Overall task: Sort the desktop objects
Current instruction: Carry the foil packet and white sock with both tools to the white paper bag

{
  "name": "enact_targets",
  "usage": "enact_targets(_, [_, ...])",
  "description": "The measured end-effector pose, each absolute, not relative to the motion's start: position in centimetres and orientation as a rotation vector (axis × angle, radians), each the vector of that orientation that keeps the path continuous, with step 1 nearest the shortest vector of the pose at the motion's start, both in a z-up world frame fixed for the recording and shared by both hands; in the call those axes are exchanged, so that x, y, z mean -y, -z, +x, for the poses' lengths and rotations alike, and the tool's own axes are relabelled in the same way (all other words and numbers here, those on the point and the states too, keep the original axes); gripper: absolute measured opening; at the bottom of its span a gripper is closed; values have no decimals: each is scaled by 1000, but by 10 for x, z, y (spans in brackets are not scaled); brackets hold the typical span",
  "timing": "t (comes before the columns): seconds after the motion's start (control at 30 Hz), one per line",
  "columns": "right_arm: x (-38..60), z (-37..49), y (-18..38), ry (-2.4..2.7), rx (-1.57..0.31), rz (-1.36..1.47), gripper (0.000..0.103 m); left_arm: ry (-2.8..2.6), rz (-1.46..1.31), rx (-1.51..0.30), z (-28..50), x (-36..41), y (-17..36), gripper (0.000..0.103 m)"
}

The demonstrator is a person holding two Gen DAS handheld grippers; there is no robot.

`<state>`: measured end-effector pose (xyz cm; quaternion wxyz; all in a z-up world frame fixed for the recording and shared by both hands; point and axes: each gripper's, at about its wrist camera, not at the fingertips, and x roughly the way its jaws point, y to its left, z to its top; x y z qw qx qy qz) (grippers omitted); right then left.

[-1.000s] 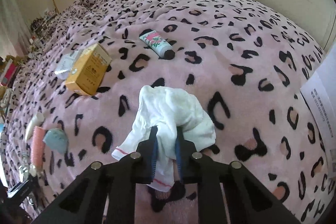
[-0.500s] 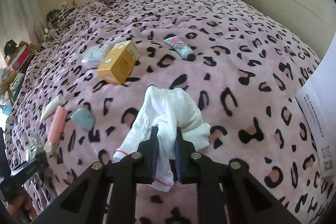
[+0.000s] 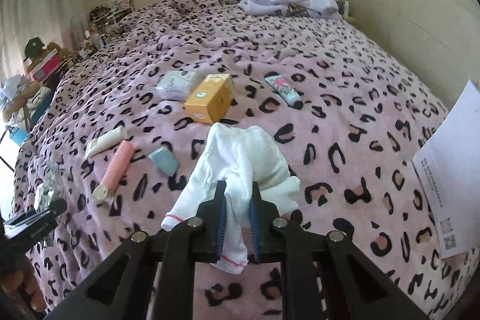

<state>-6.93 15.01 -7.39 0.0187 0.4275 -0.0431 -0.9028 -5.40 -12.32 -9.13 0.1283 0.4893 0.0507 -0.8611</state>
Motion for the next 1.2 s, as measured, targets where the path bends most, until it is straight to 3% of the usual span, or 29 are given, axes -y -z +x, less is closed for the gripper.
enact_targets(0.43, [-136, -24, 40, 2810, 112, 1272, 14, 2677, 1434, -19, -18, 66, 48, 49])
enact_targets(1.2, [-234, 63, -24, 3052, 157, 1189, 14, 3010, 1483, 189, 10, -89, -10, 49])
